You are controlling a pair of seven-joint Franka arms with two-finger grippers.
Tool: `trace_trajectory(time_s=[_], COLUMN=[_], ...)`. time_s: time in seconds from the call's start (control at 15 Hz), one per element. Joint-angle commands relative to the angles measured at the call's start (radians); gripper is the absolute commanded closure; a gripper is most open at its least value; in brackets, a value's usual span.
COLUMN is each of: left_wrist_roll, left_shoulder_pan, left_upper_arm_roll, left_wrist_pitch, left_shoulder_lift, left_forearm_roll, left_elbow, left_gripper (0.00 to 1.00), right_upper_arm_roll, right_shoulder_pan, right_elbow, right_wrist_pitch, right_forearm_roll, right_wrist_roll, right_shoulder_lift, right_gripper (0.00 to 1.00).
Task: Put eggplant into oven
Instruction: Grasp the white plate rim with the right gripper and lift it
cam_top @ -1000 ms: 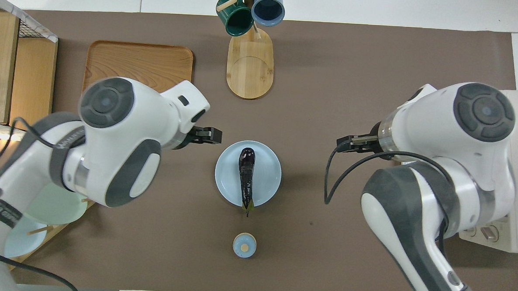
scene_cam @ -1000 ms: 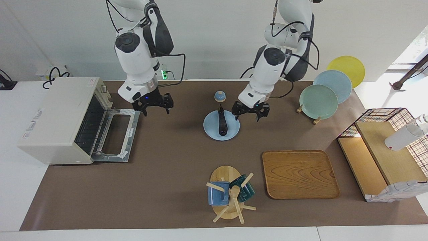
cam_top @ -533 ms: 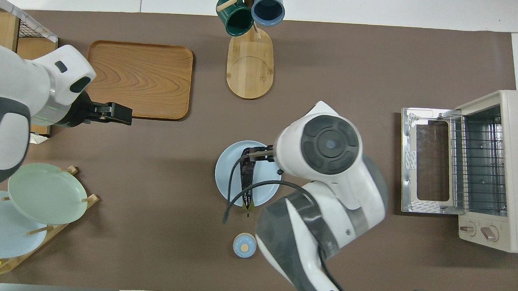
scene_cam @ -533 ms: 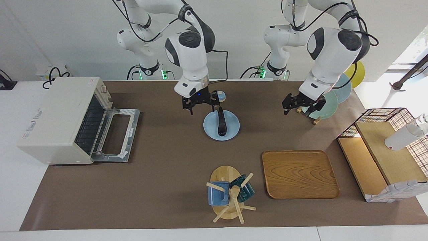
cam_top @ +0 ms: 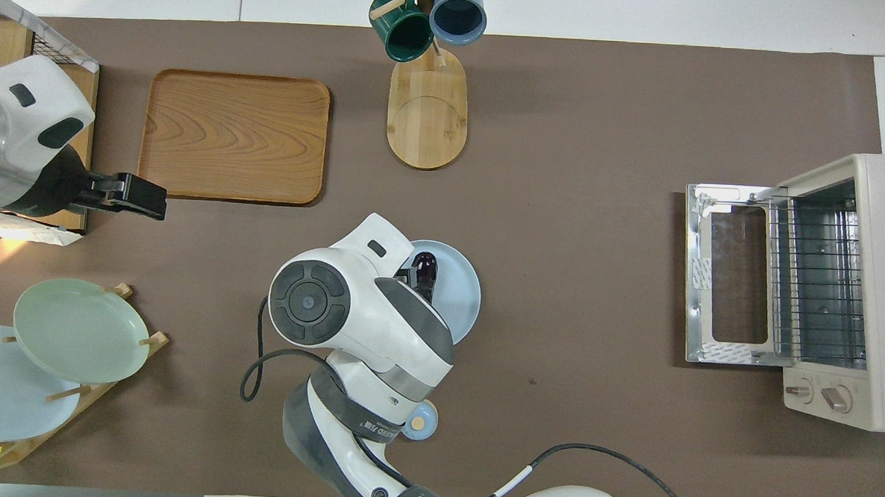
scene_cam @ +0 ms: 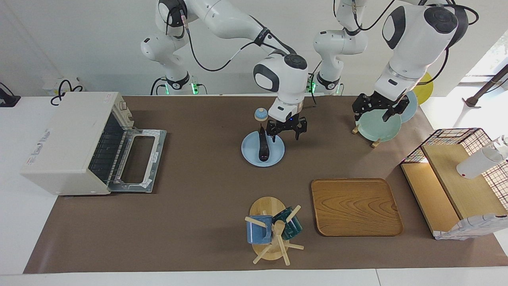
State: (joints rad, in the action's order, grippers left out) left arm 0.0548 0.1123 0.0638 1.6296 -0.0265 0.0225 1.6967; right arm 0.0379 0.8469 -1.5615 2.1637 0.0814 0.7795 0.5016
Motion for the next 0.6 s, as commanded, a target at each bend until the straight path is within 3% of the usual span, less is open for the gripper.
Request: trace_trajectory(time_s=[0.0,0.27,0.53], left_wrist_roll=[0.000,0.000,0.000], left_shoulder_pan=[0.000,-0.034,-0.036], left_upper_arm_roll=[0.002,0.005,0.010], left_wrist_pitch=[-0.054,-0.031,0.016], left_shoulder_lift=[-0.029,-0.033,-0.020], left_forearm_roll=[-0.026,-0.024,-0.021], left_elbow=[-0.011,0.000,0.008], left_gripper=[0.00,0.00,0.00], right_upper_arm_roll=[0.004,0.002,0.000], right_shoulder_pan=[-0.011,-0.015,0.015], right_elbow=[-0.124,-0.193,-0.198], right_wrist_pitch=[0.143,0.205,0.234], right_forearm_roll=[0.018,0.015,0.003], right_wrist_roll=[-0.003,-0.046,-0.035], right_shoulder_lift=[-0.018,-0.032,-0.012], right_gripper=[0.15,0.39,0.44])
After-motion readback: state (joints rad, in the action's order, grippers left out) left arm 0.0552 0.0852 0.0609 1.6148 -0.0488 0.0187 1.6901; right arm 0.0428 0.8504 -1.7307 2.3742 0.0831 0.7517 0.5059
